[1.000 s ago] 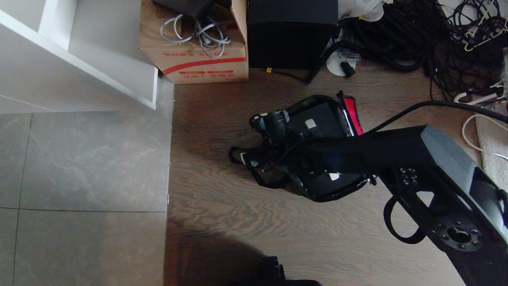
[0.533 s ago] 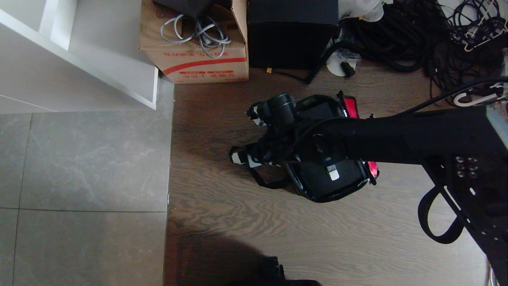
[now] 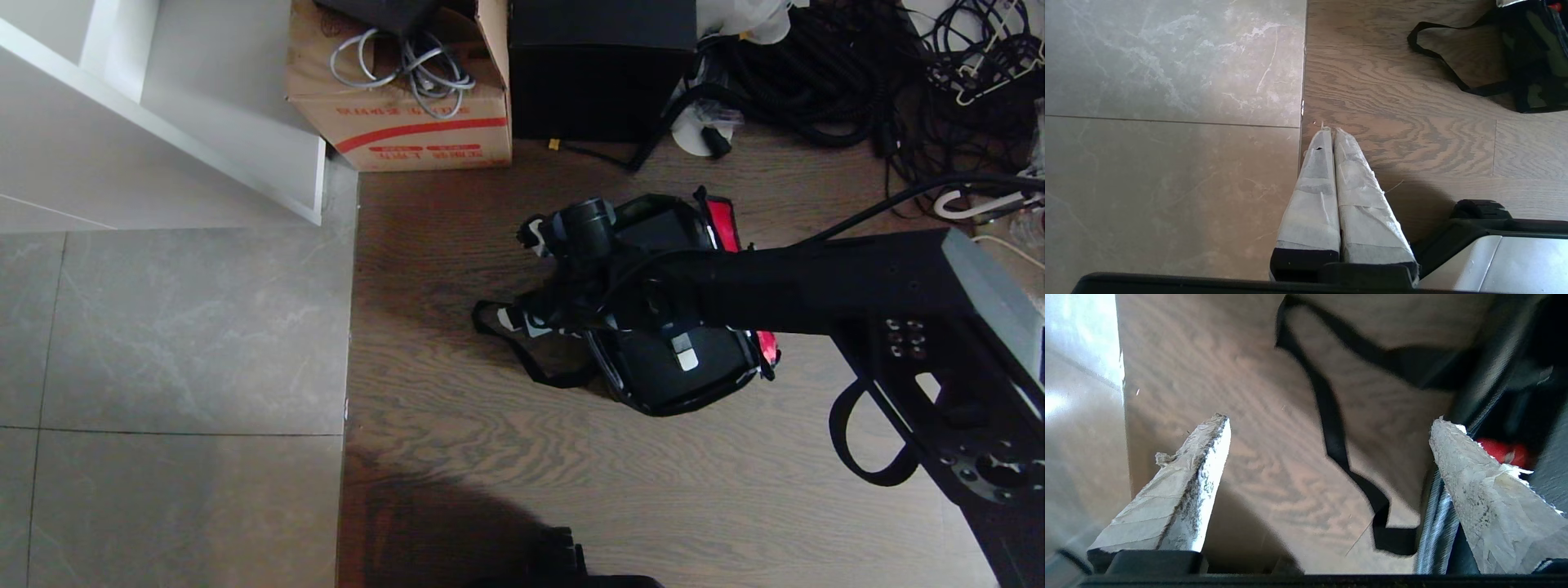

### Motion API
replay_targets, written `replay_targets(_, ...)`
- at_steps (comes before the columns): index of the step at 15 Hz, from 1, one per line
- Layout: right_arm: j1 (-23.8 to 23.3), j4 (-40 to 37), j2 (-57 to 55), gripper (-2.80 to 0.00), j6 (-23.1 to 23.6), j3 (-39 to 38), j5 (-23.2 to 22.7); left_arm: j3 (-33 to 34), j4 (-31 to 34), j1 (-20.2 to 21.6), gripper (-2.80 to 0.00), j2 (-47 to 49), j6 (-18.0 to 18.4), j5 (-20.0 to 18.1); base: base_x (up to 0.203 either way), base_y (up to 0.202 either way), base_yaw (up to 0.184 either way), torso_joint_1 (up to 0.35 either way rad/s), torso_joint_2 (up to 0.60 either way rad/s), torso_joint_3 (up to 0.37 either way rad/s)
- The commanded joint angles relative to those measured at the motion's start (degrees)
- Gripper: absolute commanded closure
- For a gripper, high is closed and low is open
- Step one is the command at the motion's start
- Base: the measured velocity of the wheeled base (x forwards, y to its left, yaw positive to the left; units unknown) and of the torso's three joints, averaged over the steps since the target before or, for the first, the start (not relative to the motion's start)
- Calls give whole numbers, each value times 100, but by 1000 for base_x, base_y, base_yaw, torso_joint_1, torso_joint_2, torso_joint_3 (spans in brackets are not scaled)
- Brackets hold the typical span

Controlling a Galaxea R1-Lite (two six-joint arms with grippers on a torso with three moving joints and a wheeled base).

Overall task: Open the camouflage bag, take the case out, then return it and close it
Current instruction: Close the top of the storage box

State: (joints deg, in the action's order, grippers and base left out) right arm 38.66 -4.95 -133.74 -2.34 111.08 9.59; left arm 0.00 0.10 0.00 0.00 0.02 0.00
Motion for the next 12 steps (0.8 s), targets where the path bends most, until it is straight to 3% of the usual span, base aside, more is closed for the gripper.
replay_targets(1, -78, 69, -1, -280, 65, 10, -23, 0, -1, 0, 0, 0, 6, 0, 0, 0, 0, 0, 0, 0)
replay_targets(6, -215, 21, -12, -280, 493, -32, 20, 0, -1, 0, 0, 0, -2, 0, 0, 0, 0, 0, 0, 0)
replay_targets(12, -219, 128, -386, -280, 433, 1, 69, 0, -1, 0, 0, 0, -2, 0, 0, 0, 0, 0, 0, 0)
